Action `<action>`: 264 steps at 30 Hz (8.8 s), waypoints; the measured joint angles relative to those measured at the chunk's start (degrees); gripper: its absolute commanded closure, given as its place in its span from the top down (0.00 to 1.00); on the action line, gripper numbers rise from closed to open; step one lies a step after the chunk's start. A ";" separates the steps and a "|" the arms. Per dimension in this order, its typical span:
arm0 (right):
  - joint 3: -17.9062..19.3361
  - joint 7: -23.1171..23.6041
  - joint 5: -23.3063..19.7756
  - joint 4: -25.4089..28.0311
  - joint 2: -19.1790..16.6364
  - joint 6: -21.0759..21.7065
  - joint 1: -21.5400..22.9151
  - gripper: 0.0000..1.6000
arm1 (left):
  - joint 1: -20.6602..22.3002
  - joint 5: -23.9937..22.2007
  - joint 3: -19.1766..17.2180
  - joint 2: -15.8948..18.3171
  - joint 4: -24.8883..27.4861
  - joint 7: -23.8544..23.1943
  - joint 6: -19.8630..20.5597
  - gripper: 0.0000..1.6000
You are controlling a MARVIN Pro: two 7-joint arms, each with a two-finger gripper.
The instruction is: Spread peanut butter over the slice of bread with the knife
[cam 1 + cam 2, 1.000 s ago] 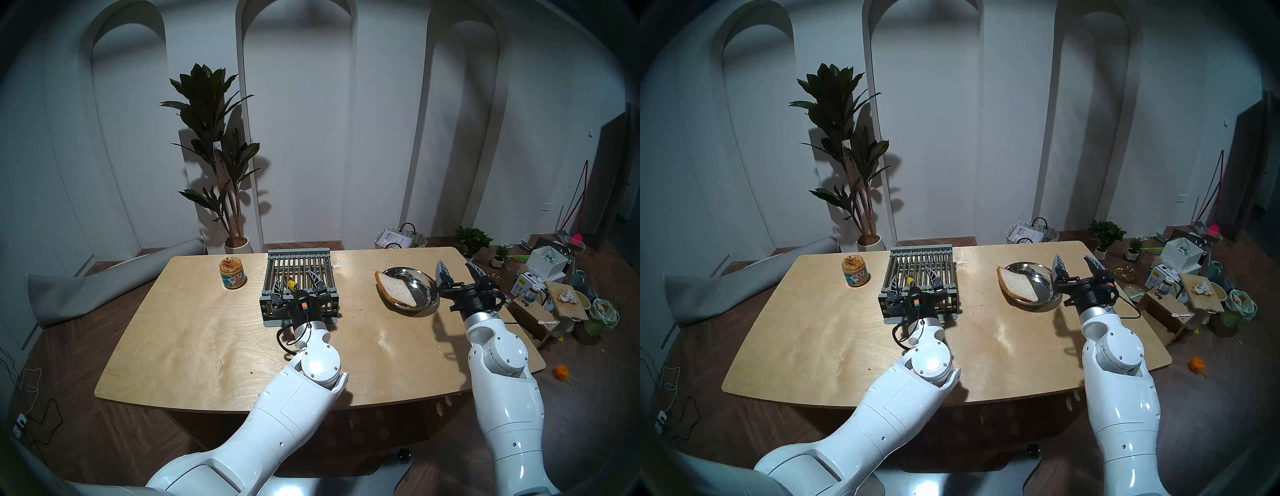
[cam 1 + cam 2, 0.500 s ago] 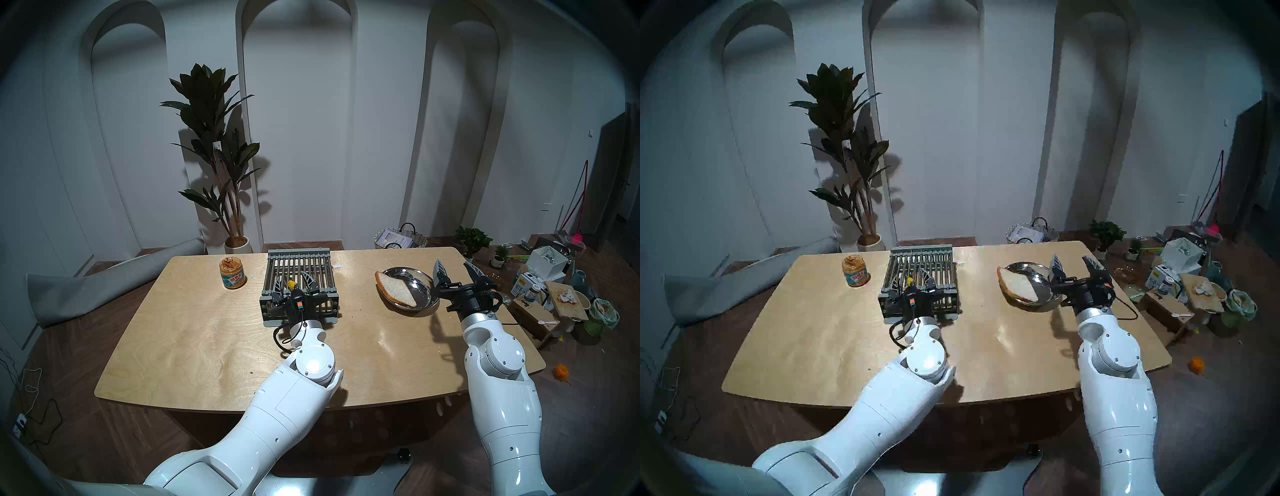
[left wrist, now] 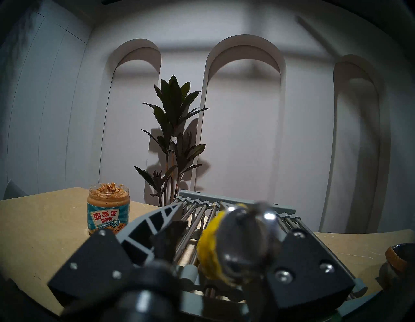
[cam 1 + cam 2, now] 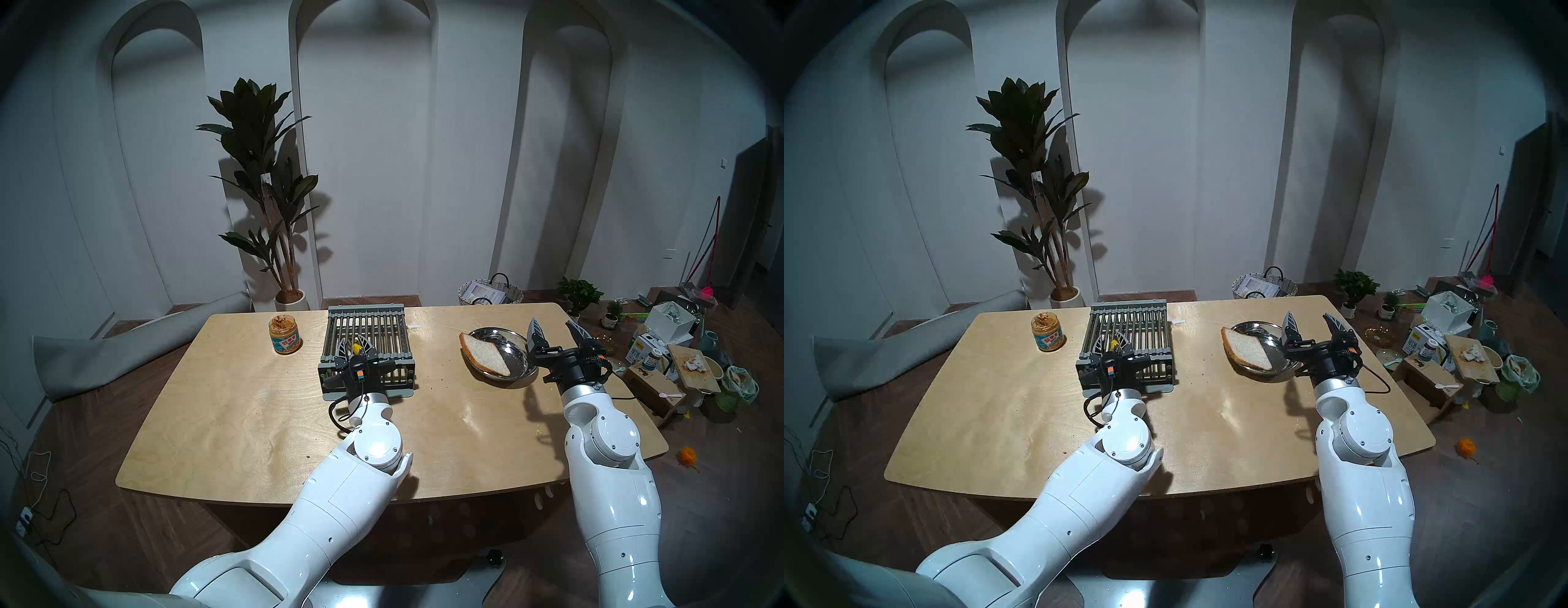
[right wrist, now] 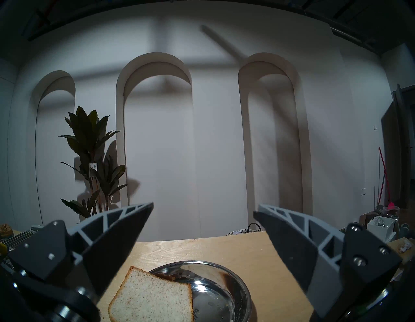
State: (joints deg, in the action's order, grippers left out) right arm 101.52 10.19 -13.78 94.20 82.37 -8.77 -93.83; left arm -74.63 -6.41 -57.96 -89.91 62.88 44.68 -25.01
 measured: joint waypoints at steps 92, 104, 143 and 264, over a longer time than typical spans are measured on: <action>-5.67 1.82 -0.12 -0.06 3.65 -0.16 -0.37 1.00 | 0.20 -0.55 -8.37 31.03 47.38 -33.09 54.74 0.00; -7.42 0.54 1.68 1.96 4.85 -0.59 -1.73 1.00 | 5.29 -3.71 -7.05 39.42 43.36 -46.92 57.71 0.00; -8.92 -8.19 7.76 7.06 6.56 3.23 -3.64 1.00 | 22.06 6.15 -2.53 39.50 21.39 -76.58 45.28 0.00; -9.25 -8.46 7.66 7.54 6.37 3.05 -4.68 1.00 | 17.95 15.92 -0.82 38.55 16.25 -66.56 38.81 0.00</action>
State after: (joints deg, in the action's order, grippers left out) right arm 92.27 1.73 -6.12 101.74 88.74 -5.72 -98.50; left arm -56.68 9.51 -58.78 -51.37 79.13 -21.88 13.80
